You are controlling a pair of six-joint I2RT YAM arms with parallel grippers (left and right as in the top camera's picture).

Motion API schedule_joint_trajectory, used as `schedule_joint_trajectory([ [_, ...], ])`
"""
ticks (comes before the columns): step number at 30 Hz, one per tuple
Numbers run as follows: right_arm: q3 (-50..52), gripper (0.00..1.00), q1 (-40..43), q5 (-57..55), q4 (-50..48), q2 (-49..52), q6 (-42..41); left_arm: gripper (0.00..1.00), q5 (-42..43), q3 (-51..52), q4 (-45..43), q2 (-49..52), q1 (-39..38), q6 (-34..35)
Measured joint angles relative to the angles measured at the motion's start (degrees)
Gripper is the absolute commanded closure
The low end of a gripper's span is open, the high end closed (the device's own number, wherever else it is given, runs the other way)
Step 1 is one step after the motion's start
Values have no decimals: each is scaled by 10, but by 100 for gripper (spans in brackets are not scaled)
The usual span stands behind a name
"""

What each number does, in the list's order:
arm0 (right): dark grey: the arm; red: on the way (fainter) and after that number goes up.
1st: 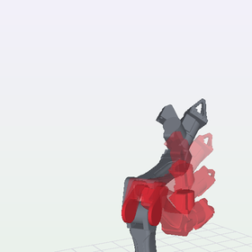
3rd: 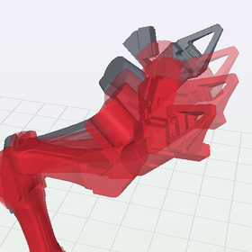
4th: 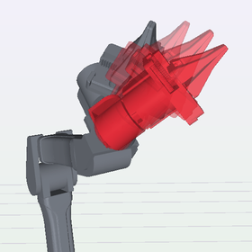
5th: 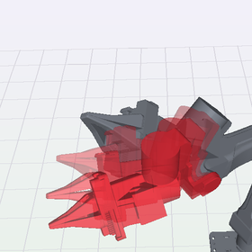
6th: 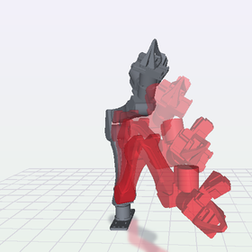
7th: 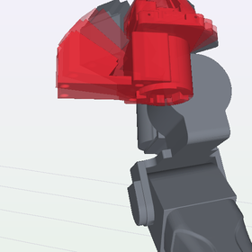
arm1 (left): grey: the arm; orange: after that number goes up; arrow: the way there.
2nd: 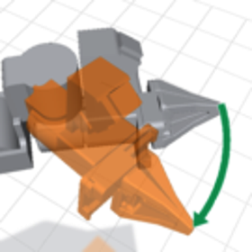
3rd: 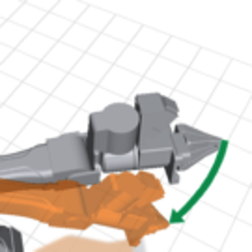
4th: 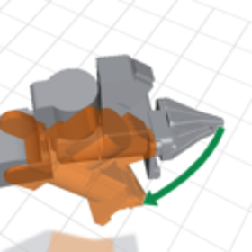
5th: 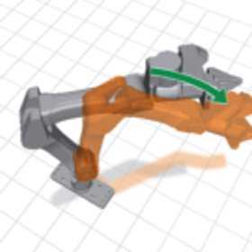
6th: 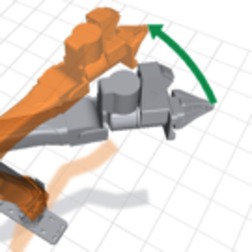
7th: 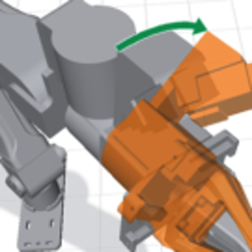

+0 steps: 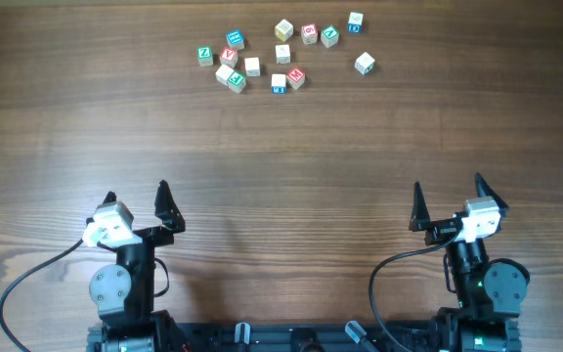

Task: Form a circle

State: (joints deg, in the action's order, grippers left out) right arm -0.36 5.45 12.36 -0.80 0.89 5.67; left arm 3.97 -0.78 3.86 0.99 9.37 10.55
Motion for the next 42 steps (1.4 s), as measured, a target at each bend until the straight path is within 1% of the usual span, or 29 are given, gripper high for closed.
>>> schedule_joint_trajectory([
  [2,0,0,0,0,0,0,0,0,19,0,-7,0,0,0],
  [3,0,0,0,0,0,0,0,0,43,0,-9,0,0,0],
  [5,0,0,0,0,0,0,0,0,121,-1,-4,0,0,1],
  [7,0,0,0,0,0,0,0,0,167,-16,26,0,0,8],
  [9,0,0,0,0,0,0,0,0,179,-70,93,7,0,16],
  [10,0,0,0,0,0,0,0,0,180,-96,104,13,0,14],
  [13,0,0,0,0,2,0,0,0,174,-232,152,72,0,3],
  [15,0,0,0,0,1,0,0,0,165,-340,187,135,0,-8],
  [16,0,0,0,0,2,0,0,0,162,-407,222,182,0,-15],
  [18,0,0,0,0,2,0,0,0,158,-499,276,262,0,-22],
  [19,0,0,0,-1,2,0,0,0,155,-563,326,320,0,-24],
  [20,0,0,0,-2,1,0,0,0,155,-609,353,369,0,-26],
  [22,0,0,0,-2,2,0,0,0,156,-727,451,486,-1,-28],
  [23,0,0,0,-3,1,0,0,0,156,-774,479,537,-3,-29],
  [25,0,0,0,-4,2,0,0,0,156,-904,558,657,-13,-30],
  [27,0,0,0,-4,2,0,0,0,156,-1013,600,765,-28,-30],
  [28,0,0,0,-4,1,0,0,0,160,-1060,607,818,-38,-30],
  [30,0,0,0,-4,2,0,0,0,169,-1099,595,878,-50,-30],
  [33,0,0,0,-4,1,0,0,0,201,-1115,512,974,-71,-24],
  [34,0,0,0,-4,2,0,0,0,209,-1116,468,1029,-82,-7],
  [37,0,0,0,-4,1,0,0,0,212,-1117,417,1125,-102,14],
  [40,0,0,0,-4,2,0,0,0,170,-1117,404,1213,-122,33],
  [41,0,0,0,-4,2,0,0,0,134,-1117,403,1255,-133,50],
  [42,0,0,0,-4,2,0,0,0,119,-1117,402,1275,-139,57],
])
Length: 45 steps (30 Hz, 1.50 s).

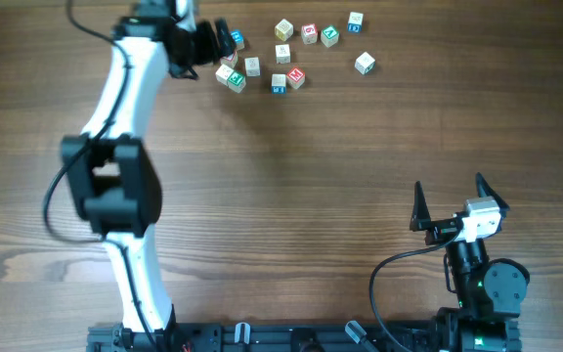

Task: Form a circle
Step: 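Reach the left gripper to the cluster and grasp the green Z block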

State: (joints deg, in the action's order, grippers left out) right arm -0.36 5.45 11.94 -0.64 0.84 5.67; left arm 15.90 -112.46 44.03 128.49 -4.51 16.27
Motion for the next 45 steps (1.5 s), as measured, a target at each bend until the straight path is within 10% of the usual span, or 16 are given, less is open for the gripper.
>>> schedule_joint_trajectory([
  [13,0,0,0,0,0,0,0,1,-122,0,-78,75,-32,125],
  [37,0,0,0,0,0,0,0,39,-131,0,-70,97,-32,141],
  [45,0,0,0,0,0,0,0,77,-131,0,-50,97,-32,142],
])
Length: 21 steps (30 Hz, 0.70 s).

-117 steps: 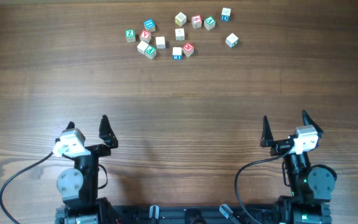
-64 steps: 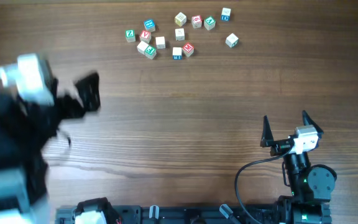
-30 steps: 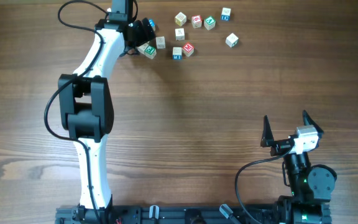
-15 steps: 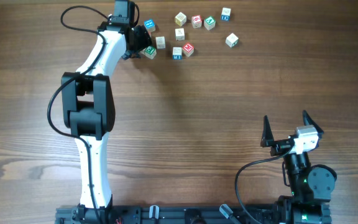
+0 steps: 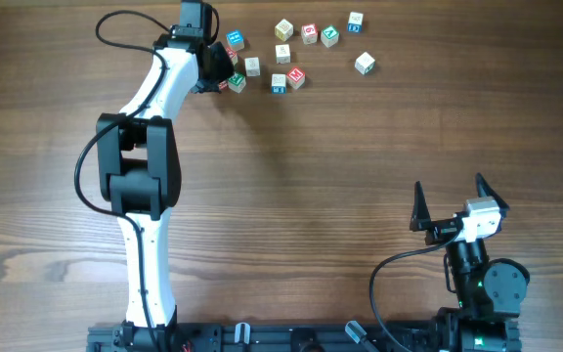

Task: Form a circle

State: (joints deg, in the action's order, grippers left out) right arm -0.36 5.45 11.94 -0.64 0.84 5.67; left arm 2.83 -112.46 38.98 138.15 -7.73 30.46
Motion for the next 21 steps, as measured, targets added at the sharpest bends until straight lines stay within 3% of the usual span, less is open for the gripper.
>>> schedule_joint_trajectory([
  [6,0,0,0,0,0,0,0,80,0,0,13,-4,2,-5],
  [11,0,0,0,0,0,0,0,82,0,7,102,-60,31,-10],
  [16,0,0,0,0,0,0,0,84,-5,5,290,-276,81,-10],
  [18,0,0,0,0,0,0,0,89,-13,0,380,-351,80,-10],
  [21,0,0,0,-5,-2,0,9,92,-38,-4,478,-406,68,-1],
])
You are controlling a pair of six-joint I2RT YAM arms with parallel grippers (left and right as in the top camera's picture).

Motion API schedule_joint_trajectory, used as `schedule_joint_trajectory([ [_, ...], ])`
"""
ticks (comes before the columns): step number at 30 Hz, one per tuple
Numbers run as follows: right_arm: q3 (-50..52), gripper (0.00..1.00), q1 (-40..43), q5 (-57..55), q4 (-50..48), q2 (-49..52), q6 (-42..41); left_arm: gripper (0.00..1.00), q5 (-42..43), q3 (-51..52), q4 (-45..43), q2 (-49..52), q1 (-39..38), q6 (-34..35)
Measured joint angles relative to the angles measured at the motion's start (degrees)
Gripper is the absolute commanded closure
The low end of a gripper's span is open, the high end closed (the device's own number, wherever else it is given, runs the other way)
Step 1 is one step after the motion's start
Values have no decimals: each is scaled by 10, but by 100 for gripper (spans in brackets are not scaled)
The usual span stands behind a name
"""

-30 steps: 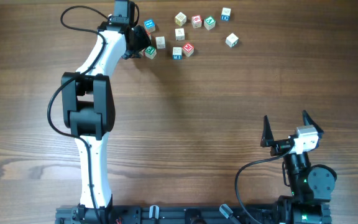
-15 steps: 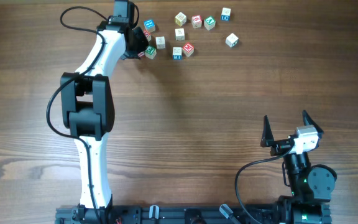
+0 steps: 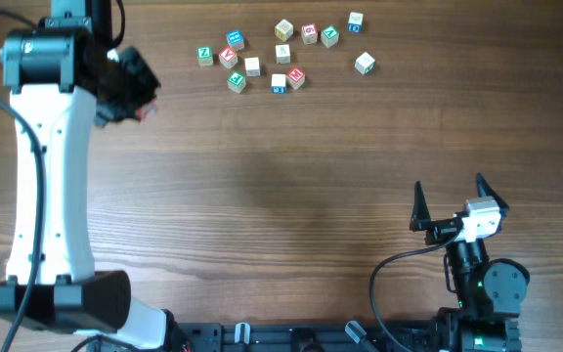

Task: Form a circle

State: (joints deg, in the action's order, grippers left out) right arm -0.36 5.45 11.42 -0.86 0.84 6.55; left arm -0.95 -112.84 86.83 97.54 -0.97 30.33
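Several small letter cubes (image 3: pixel 252 66) lie scattered at the back of the wooden table, from a green-faced one (image 3: pixel 204 56) at the left to a white one (image 3: pixel 364 64) at the right. My left gripper (image 3: pixel 137 98) hangs left of that cluster, away from it, shut on one cube (image 3: pixel 145 112); only a small red-marked part of the cube shows under the dark fingers. My right gripper (image 3: pixel 448 203) rests near the front right, open and empty, its fingers pointing towards the back.
The left arm's white links (image 3: pixel 47 176) span the table's left side from front to back. Both arm bases (image 3: pixel 477 293) and their black cables sit along the front edge. The wooden tabletop (image 3: pixel 291 186) lies between the cubes and the bases.
My left gripper was down among the cubes at the cluster's left end. It is now left of the cluster with a cube in it, and the white cube beside the green-faced one is gone.
Both grippers first rested open at the front, with all cubes scattered at the back. Then my left gripper was at the cluster's left end, and later down on a cube there. Now it holds that cube left of the group. The right arm has stayed still.
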Motion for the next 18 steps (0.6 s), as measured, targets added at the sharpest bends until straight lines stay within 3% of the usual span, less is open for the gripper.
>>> schedule_joint_trajectory([
  [3,0,0,0,-42,-5,0,78,94,-25,23,12,10,-16,7],
  [11,0,0,0,-100,5,0,408,96,-44,214,-38,28,-48,33],
  [14,0,0,0,-103,5,0,551,96,-60,285,-75,28,-48,39],
  [18,0,0,0,-104,6,0,792,96,-68,376,-191,28,-48,45],
])
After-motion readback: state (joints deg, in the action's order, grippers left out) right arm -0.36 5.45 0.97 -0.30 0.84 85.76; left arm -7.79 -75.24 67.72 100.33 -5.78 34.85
